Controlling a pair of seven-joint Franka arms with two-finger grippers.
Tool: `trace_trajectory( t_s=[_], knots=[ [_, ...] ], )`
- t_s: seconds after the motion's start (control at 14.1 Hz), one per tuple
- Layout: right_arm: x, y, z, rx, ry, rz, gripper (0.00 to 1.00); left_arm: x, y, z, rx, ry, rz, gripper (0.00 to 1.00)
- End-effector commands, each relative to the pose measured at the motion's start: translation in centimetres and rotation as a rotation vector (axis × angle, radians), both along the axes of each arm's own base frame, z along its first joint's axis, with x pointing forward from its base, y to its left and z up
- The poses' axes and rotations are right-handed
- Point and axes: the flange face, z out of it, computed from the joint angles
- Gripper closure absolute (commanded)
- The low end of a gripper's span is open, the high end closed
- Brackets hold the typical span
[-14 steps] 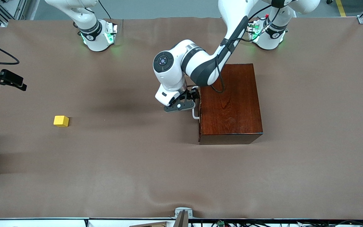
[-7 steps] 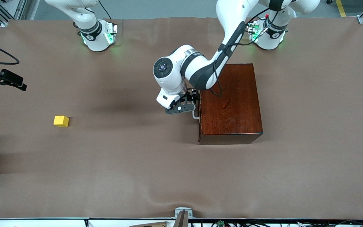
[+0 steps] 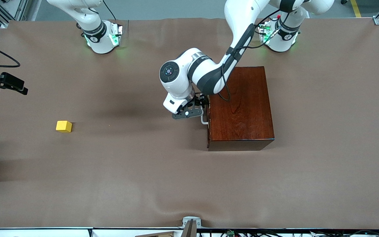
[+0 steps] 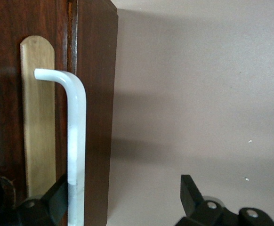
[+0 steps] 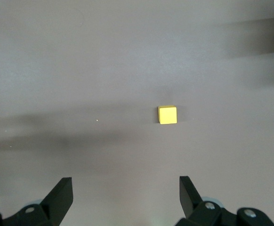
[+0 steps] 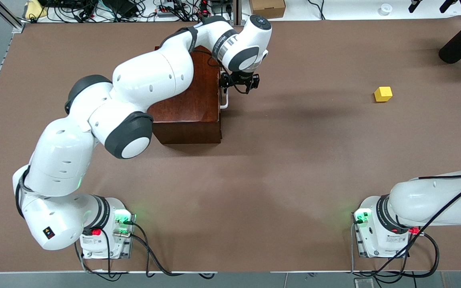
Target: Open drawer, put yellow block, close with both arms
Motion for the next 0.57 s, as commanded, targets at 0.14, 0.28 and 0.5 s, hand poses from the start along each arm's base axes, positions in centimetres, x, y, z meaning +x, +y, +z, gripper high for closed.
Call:
trace_trajectory(
  t_s=[0.14, 0.28, 0.5],
  knots=[
    [-0.4, -0.2, 0.5, 0.0, -0.005, -0.005, 0.0, -0.3, -1.1, 0.1, 0.003, -0.031, -0.026, 0.0],
    [-0.4, -0.2, 0.5, 0.0, -0.005, -0.005, 0.0, -0.2, -1.4, 0.3, -0.021, -0.052, -0.015, 0.0],
    [-0.4, -0.2, 0.5, 0.0, -0.006, -0.005, 0.0, 0.0, -1.8, 0.5, -0.046, -0.076, 0.003, 0.0]
  ],
)
